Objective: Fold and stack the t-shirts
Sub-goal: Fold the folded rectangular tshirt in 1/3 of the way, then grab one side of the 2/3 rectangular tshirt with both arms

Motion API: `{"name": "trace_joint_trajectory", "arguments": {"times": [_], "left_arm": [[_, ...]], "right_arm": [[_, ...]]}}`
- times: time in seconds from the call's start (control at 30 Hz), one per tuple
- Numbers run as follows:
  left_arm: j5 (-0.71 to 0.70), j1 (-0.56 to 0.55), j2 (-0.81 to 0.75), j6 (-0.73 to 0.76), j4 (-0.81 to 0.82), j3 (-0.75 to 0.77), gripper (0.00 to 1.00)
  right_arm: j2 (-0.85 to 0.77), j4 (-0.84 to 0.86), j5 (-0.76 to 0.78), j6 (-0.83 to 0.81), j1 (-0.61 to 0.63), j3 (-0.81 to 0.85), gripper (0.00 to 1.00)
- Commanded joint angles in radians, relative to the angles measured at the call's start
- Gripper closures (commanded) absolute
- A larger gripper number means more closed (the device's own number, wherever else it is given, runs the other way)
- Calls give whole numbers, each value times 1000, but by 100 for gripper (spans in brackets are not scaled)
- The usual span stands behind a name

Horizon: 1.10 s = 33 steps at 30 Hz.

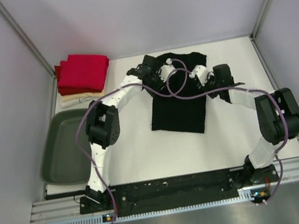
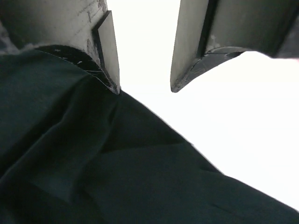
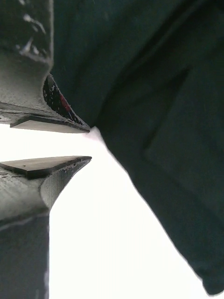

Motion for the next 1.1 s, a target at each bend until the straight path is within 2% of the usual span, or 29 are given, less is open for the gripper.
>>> {"name": "trace_joint_trajectory", "arguments": {"times": [0.0,0.1,0.17,0.27,0.33,0.4,0.47,0.5,0.6,0.7,0.83,0.97,1.0,1.07], "left_arm": [[-116,37,14,-22,51,178,46],[-26,71,10,-42,-12,253,44],[83,81,-39,-39,-45,209,45],[386,77,-149,83,-100,47,70],[551,62,-238,234,-161,-79,72],[623,45,-317,344,-193,-211,68],[617,25,-377,419,-198,-350,54],[596,16,-392,427,-175,-400,50],[522,-6,-391,447,-140,-472,41],[456,-29,-377,453,-91,-520,34],[361,-55,-329,447,-66,-530,31],[327,-76,-314,445,-66,-555,31],[329,-78,-315,447,-65,-566,32],[332,-81,-317,441,-62,-581,37]], "right_arm": [[-20,2,27,152,-75,127,73],[-98,-40,-67,186,-78,138,67],[-167,-82,-199,181,-76,118,60],[-321,-130,-310,75,-44,16,57],[-438,-161,-329,-74,11,-86,51],[-539,-204,-320,-197,87,-188,43],[-598,-263,-263,-263,192,-251,40],[-613,-285,-217,-273,244,-270,40],[-598,-342,-91,-290,358,-315,40],[-548,-333,-31,-290,407,-342,40],[-442,-313,53,-287,430,-322,41],[-384,-308,66,-271,431,-319,44],[-382,-301,66,-273,433,-325,49],[-376,-291,64,-274,442,-333,65]]}}
